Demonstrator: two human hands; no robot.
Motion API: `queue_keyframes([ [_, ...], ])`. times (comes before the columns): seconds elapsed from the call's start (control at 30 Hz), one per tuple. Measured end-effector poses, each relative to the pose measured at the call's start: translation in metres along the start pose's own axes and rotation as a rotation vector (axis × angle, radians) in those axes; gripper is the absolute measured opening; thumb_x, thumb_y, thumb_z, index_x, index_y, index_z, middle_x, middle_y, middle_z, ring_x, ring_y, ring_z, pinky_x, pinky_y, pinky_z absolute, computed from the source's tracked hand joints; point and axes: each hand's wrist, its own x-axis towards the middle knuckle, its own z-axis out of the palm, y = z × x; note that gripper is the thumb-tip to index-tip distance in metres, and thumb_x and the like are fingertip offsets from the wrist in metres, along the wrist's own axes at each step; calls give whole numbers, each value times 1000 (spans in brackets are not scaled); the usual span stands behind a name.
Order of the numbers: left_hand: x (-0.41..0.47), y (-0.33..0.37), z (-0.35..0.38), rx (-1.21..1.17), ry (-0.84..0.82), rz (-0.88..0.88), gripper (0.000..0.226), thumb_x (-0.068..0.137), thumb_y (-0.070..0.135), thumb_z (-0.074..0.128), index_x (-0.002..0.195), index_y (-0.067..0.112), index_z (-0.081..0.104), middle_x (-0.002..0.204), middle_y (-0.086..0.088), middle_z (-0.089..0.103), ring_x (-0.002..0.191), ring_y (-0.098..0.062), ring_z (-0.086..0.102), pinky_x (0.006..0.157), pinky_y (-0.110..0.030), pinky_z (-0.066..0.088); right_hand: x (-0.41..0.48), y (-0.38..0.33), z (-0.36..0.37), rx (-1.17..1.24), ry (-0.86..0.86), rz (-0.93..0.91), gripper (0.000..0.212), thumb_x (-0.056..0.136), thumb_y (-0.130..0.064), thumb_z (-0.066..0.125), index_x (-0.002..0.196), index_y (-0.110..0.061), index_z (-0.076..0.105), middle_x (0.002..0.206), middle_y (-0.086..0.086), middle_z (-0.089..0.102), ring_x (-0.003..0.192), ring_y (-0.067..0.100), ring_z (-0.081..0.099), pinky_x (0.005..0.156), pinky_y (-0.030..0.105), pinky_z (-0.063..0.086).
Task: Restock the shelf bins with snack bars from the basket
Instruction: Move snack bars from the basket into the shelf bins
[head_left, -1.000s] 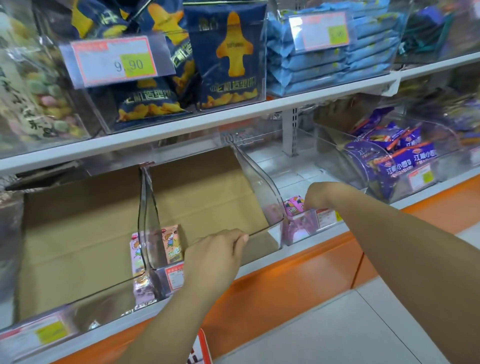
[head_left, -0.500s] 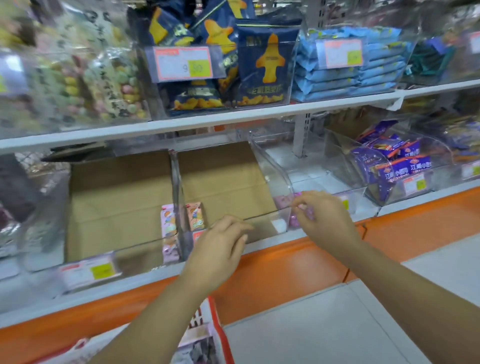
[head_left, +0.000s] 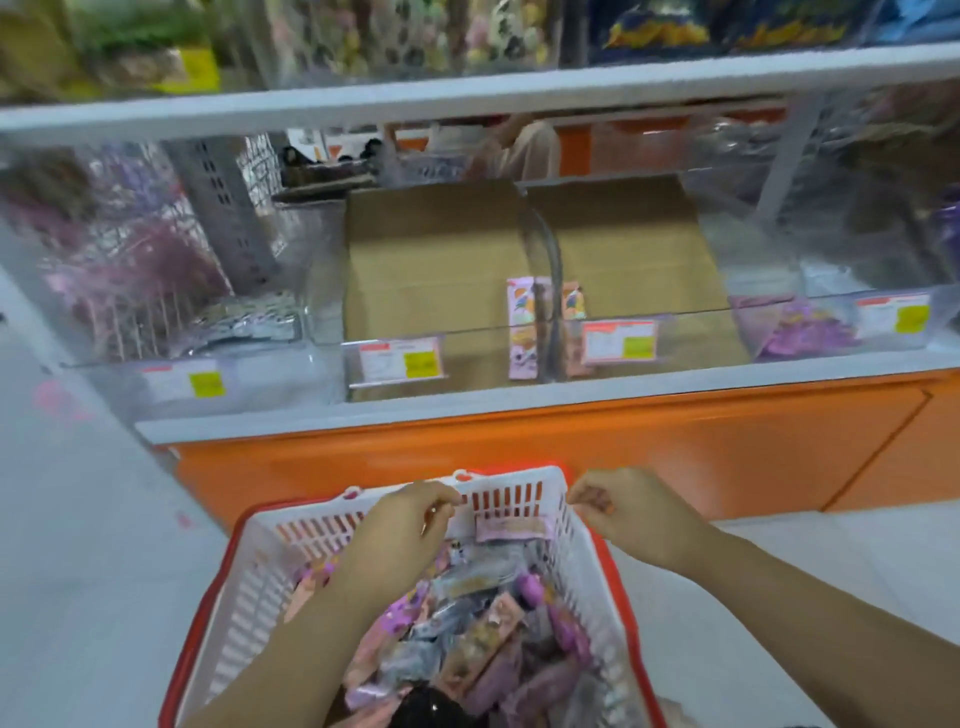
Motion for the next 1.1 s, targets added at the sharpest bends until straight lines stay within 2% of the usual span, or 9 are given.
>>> queue_keyframes([
  [0.23,7,-58,55,114,-195,-75,26,101,26,42,120,25,59,120,4,61,95,-16,61,84,-31,49,26,13,48,-286,-233,-11,25,95,-20,49,114,-20,65,117,-5,65,111,11,57,94,17,32],
  [0.3,11,-62,67,153,-233,-72,26,100,26,43,121,25,58,119,4,60,97,-16,60,83,-26,46,25,27,56,-378,-257,-19,25,95,-22,50,115,-24,64,121,-4,62,121,14,49,102,23,31],
  [0.4,19,-64,82,215,-284,-26,31,97,25,47,127,27,54,128,5,57,102,-18,60,88,-31,48,21,41,63,-401,-291,-51,27,95,-19,51,120,-24,62,138,-4,51,143,10,22,115,26,19],
  [0.53,27,-64,101,390,-372,-15,41,96,34,49,135,28,44,139,5,46,123,-19,48,109,-39,30,20,49,67,-387,-277,-99,29,96,-16,49,122,-22,60,141,-4,49,145,4,8,117,23,6],
  [0.73,29,-56,108,468,-388,-47,49,91,38,57,136,27,42,139,2,44,129,-21,41,114,-39,22,18,48,64,-388,-292,-122,30,96,-16,48,123,-22,60,139,-4,51,145,3,6,115,22,10],
  [0.83,23,-49,88,424,-310,36,48,90,38,59,135,28,45,133,3,45,125,-20,41,112,-36,25,21,36,60,-286,-286,-66,26,95,-19,52,118,-23,63,134,-3,55,140,8,27,109,23,24],
  [0.9,14,-46,68,368,-115,195,45,82,30,69,124,26,55,118,4,50,112,-21,50,104,-37,36,25,19,53,-158,-273,-15,25,93,-22,56,117,-24,63,127,-6,59,124,9,47,99,21,35],
  [0.97,4,-47,49,335,89,367,51,64,20,83,109,23,60,103,3,51,97,-21,53,95,-39,43,28,-3,43,3,-302,28,34,90,-30,62,123,-26,58,126,-8,58,118,7,52,93,19,38],
  [1.1,-15,-48,2,360,368,580,40,72,15,71,107,19,51,100,3,41,92,-18,48,107,-42,30,29,-59,17,226,-458,51,56,80,-41,72,129,-29,48,120,-10,54,107,3,56,89,18,46],
])
